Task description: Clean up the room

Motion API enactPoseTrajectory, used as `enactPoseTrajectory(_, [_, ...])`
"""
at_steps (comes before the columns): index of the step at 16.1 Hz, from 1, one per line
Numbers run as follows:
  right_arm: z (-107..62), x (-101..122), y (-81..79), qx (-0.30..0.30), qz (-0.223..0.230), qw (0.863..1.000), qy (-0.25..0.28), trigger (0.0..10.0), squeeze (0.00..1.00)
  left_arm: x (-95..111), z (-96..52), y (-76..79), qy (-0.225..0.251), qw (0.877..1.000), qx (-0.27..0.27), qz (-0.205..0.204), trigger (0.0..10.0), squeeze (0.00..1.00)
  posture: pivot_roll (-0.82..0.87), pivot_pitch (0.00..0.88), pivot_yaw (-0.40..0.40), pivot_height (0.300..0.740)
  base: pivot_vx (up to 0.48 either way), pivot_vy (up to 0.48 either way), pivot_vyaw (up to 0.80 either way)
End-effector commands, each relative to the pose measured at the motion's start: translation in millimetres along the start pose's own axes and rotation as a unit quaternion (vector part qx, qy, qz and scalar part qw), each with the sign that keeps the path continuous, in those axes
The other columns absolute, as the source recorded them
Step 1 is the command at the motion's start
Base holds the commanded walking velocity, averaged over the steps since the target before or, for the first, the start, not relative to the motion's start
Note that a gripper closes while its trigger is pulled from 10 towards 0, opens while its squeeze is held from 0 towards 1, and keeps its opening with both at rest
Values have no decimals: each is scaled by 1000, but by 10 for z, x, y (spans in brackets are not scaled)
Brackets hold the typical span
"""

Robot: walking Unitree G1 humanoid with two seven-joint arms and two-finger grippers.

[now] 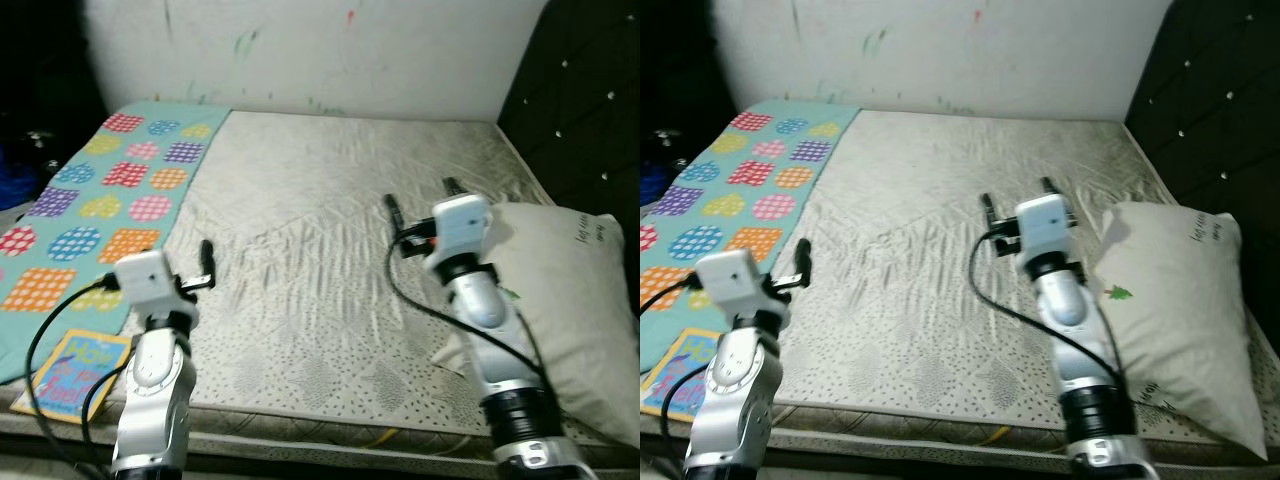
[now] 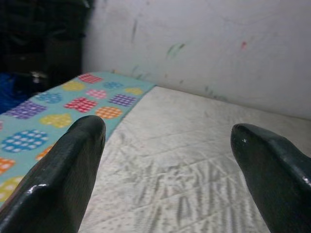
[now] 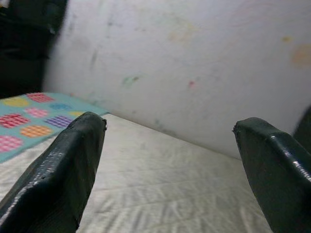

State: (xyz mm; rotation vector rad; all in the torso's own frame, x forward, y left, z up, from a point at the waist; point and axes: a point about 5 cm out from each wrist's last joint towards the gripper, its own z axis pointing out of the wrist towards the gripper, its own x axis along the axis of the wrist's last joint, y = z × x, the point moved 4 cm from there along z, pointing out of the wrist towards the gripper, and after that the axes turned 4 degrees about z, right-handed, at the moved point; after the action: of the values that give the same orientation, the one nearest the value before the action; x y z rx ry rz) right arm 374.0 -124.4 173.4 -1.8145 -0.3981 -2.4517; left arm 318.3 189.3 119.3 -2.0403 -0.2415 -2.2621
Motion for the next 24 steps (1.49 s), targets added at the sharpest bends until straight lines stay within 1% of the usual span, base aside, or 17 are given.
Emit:
enactPoseTrajectory(1, [8,-29,-18,4,3,1000,-4,10000,0,31,-1,-2,8,1000,-3,9,10000,0,10,0,-75,740,0,0,0])
enactPoseTrajectory(4, [-43,-93,-104,17,5,1000,-9,10000,0,-63,-34,-36,-2,1000,2,17,10000,0,9,0,-56,740,0,0,0])
enactPoseTrajectory(6, [-33,-131,-97,10,6,1000,-12,10000,0,-131,-16,-13,-12,1000,-4,25,10000,0,6,0,-39,740,0,0,0])
enactPoseTrajectory(8, [-77,-203,-100,3,5,1000,-17,10000,0,-221,-18,-18,-21,999,-9,32,10000,0,-2,0,-24,740,0,0,0])
enactPoseTrajectory(9, [-86,-207,-98,1,3,1000,-17,10000,0,-227,6,-20,-22,999,-12,35,10000,0,-15,0,-14,740,0,0,0])
enactPoseTrajectory(12, [-189,-241,-28,-14,-2,1000,-19,10000,0,-217,53,-15,-19,999,-16,40,10000,0,-42,0,4,740,0,0,0])
enactPoseTrajectory(14, [-246,-311,-4,-16,-8,999,-27,10000,0,-245,43,-29,-19,999,-15,44,10000,0,-35,0,7,740,0,0,0])
enactPoseTrajectory(17, [-248,-301,-5,-24,-8,999,-25,10000,0,-248,11,-88,-21,999,-11,44,10000,0,-55,0,36,740,0,0,0])
enactPoseTrajectory(19, [-248,-262,-6,-33,-8,999,-17,10000,0,-299,7,-16,-29,998,-28,44,10000,0,-73,0,51,740,0,0,0])
enactPoseTrajectory(21, [-249,-238,6,-37,-10,999,-12,10000,0,-263,59,101,-22,998,-46,39,10000,0,-87,0,65,740,0,0,0])
enactPoseTrajectory(22, [-252,-248,31,-41,-12,999,-12,10000,0,-248,86,132,-19,998,-50,38,10000,0,-86,0,69,740,0,0,0])
enactPoseTrajectory(24, [-235,-253,58,-47,-13,999,-12,10000,0,-221,124,142,-15,998,-52,38,10000,0,-83,0,70,740,0,0,0])
